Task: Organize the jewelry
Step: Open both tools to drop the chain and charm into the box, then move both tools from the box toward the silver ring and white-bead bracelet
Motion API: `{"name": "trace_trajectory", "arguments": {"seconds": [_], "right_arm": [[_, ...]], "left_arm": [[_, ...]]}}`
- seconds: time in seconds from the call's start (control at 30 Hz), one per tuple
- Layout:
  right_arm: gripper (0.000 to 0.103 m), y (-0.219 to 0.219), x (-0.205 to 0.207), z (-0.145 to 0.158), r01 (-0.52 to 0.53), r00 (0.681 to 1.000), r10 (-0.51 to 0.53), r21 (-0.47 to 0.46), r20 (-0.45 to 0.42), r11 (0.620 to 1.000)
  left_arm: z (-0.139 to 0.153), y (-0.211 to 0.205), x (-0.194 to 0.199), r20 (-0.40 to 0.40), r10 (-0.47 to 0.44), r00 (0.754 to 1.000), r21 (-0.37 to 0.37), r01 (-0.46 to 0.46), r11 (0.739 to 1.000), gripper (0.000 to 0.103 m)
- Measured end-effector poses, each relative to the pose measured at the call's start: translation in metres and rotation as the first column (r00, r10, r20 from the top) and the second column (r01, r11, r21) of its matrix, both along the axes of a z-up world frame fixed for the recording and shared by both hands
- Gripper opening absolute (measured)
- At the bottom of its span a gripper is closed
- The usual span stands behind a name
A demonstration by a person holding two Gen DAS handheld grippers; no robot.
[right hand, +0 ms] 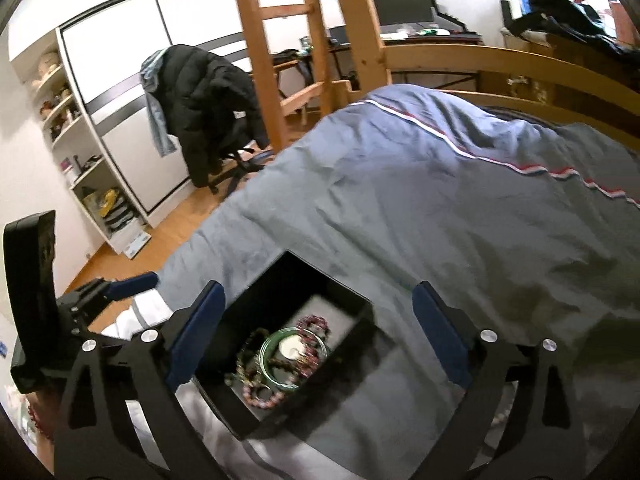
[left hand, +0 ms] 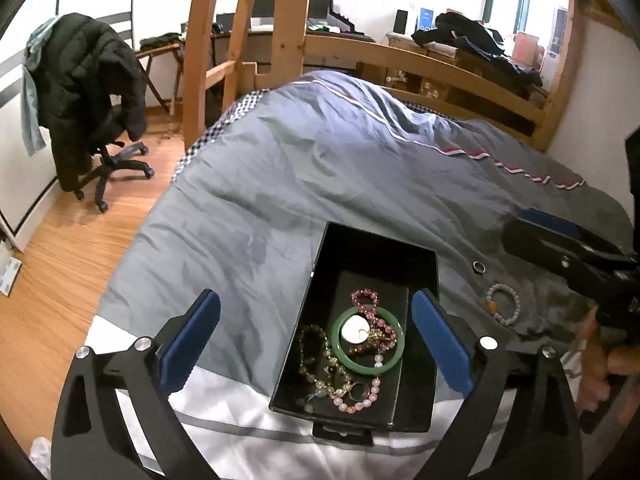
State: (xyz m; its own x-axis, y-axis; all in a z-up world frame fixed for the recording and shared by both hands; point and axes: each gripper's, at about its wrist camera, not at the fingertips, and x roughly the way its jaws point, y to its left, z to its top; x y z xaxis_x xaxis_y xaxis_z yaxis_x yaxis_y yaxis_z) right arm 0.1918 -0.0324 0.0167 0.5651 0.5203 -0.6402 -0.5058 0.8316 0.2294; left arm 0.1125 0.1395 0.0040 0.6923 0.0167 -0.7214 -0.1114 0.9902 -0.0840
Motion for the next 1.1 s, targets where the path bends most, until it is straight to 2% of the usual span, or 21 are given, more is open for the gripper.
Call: {"name": "trace_trajectory", "arguments": {"seconds": [0.27, 0.43, 0.7, 1.1], "right_arm": [[0.099, -0.042, -0.015, 0.008, 0.055, 0.998, -0.054, -0.036, 0.023, 0.998], [0.099, -0.071, -0.020, 0.012, 0.094, 0.995, -0.093, -0.040, 0.025, 0.995], [0.099, -0.105, -0.022, 0.003, 0.137, 0.991, -0.137, -0.042, 0.006, 0.990], [0.099, -0.140, -0.021, -0.031, 0.160, 0.987, -0.162, -0.069, -0.021, 0.985]], "left_arm": [[0.001, -0.034, 0.001, 0.033, -0.071, 0.997, -0.024, 0.071, 0.997, 0.096], [-0.007, -0.059, 0.009, 0.028, -0.128, 0.991, -0.081, 0.130, 0.988, 0.096], [-0.022, -0.100, 0.023, 0.015, -0.186, 0.982, -0.045, 0.186, 0.981, 0.096], [-0.048, -0.145, 0.053, -0.015, -0.251, 0.968, -0.006, 0.251, 0.968, 0.096]]}}
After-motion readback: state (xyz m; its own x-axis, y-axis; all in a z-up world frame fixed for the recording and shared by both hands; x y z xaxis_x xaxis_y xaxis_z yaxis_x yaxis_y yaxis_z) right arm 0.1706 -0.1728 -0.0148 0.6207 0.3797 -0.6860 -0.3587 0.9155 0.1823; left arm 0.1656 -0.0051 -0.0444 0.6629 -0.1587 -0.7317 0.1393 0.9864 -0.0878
